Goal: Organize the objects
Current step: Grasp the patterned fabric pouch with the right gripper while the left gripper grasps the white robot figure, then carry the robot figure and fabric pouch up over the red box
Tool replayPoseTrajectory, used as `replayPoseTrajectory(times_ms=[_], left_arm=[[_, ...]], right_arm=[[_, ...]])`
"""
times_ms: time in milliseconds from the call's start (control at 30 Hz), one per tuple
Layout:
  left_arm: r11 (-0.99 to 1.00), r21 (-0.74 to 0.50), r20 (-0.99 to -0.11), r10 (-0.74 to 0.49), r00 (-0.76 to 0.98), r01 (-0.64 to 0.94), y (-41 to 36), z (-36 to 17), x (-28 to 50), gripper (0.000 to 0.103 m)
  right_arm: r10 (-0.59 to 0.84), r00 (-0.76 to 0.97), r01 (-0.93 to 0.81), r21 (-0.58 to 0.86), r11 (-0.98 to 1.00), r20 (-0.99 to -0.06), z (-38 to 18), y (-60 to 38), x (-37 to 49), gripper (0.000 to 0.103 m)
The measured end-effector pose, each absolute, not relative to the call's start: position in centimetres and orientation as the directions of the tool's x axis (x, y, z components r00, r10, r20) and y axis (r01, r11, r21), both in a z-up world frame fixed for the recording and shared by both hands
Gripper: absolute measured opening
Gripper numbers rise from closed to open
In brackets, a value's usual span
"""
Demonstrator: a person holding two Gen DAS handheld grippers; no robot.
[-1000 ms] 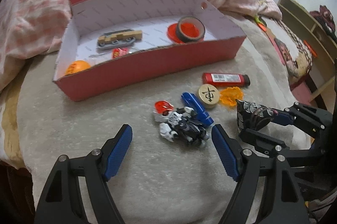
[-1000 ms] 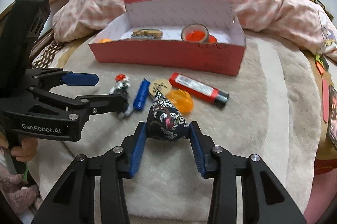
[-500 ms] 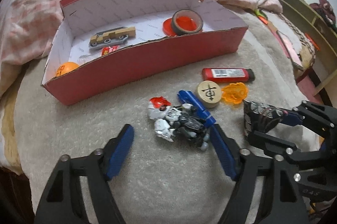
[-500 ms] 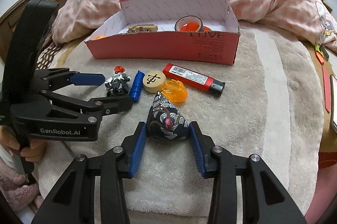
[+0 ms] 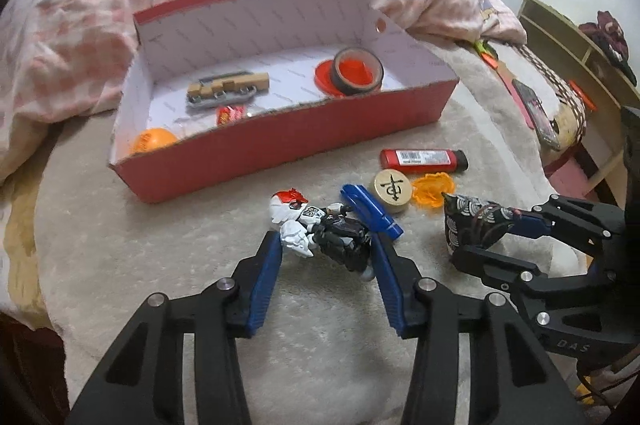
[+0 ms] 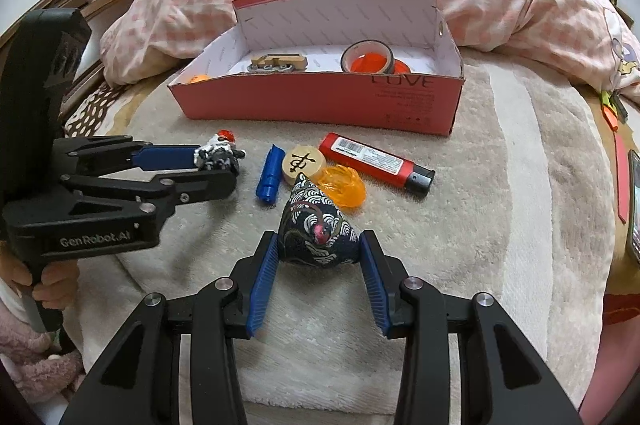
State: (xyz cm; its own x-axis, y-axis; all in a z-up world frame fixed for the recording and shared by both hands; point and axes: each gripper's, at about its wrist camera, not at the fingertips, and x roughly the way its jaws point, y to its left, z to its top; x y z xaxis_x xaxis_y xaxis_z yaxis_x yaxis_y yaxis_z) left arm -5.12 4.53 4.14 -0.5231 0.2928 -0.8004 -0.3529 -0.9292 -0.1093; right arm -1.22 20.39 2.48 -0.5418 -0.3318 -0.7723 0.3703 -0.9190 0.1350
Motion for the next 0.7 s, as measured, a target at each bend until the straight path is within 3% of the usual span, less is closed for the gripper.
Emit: replayPoseTrajectory(times_ms=[700], left_arm=[[-0.945,-0.137,-0.732,0.298,-0.613,-0.296,1.1,8.7,-6.1,0.046]], right_arm=[[-0.349,-0.586,0.415,0.099,-0.904,-0.732,5.5,19.1,-3.2,0.042]])
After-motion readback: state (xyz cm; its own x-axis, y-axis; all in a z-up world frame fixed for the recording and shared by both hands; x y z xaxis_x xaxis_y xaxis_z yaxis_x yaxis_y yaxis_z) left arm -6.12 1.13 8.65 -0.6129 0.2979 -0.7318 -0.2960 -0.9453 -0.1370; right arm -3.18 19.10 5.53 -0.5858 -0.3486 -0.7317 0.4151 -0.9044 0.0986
